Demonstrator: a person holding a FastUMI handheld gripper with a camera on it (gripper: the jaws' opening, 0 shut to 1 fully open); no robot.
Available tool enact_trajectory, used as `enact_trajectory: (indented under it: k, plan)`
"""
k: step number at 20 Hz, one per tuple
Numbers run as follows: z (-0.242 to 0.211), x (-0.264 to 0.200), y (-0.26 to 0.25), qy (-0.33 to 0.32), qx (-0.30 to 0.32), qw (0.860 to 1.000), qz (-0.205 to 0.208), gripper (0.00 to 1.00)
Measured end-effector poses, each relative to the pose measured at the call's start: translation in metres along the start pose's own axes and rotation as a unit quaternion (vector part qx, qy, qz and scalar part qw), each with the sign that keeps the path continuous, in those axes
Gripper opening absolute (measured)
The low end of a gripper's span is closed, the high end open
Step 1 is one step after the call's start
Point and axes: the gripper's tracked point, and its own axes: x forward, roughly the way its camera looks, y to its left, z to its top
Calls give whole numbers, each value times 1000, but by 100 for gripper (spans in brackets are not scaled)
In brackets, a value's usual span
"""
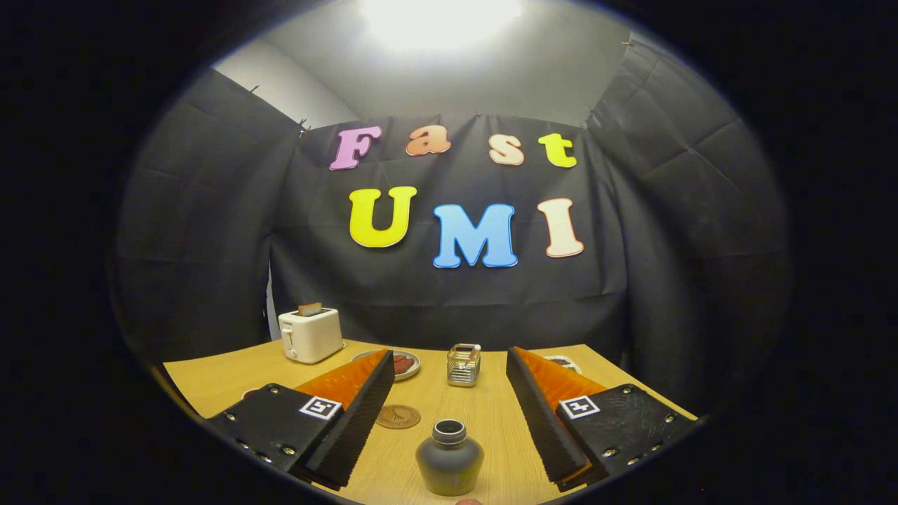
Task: Take the bottle from table, then pour the juice into the cup, finally place the bottle on the coaster
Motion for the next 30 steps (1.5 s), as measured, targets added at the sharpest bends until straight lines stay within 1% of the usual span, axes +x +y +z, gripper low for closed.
enact_trajectory:
  k: [4,9,13,18,23,28,29,30]
  plan:
    - [-34,2,2,31,-7,999,12,98]
    - [-75,2,-2,73,-13,997,15,98]
    - [-111,3,-2,115,0,993,21,98]
    - [-144,4,-1,160,33,986,24,98]
    - [-167,-3,-1,191,22,981,24,98]
    - [-183,-7,6,216,18,976,32,97]
    - [-177,-8,7,216,14,976,32,86]
    - [-183,-4,6,225,10,974,31,80]
